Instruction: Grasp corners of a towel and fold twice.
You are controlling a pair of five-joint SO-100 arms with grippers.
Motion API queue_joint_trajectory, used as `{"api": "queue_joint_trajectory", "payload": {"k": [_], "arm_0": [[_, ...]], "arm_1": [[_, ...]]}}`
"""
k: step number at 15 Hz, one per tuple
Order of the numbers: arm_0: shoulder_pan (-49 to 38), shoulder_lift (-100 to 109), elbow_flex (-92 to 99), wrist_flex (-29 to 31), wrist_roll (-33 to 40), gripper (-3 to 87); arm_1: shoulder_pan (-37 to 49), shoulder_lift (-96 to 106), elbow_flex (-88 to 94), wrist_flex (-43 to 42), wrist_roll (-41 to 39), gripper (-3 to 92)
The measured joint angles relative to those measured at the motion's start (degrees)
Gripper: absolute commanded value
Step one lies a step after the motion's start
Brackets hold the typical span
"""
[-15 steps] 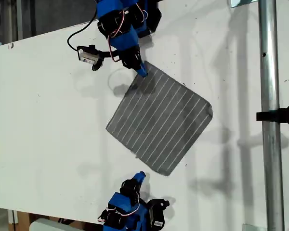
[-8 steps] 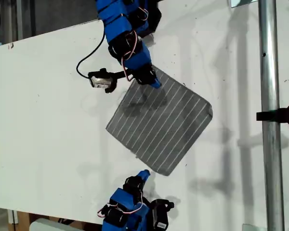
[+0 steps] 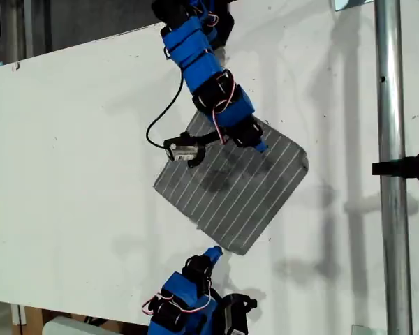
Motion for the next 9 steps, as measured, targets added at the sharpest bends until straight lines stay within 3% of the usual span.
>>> {"api": "queue_joint_trajectory", "payload": {"k": [5, 9], "arm_0": [[0.0, -0.4, 0.0, 0.0, 0.0, -2.7], [-0.1, -0.4, 0.0, -0.1, 0.0, -2.7]], "arm_1": [[-2.4, -12.8, -8.2, -1.9, -6.4, 34.3], [-3.3, -22.8, -11.4, -3.7, -13.1, 33.6]]}}
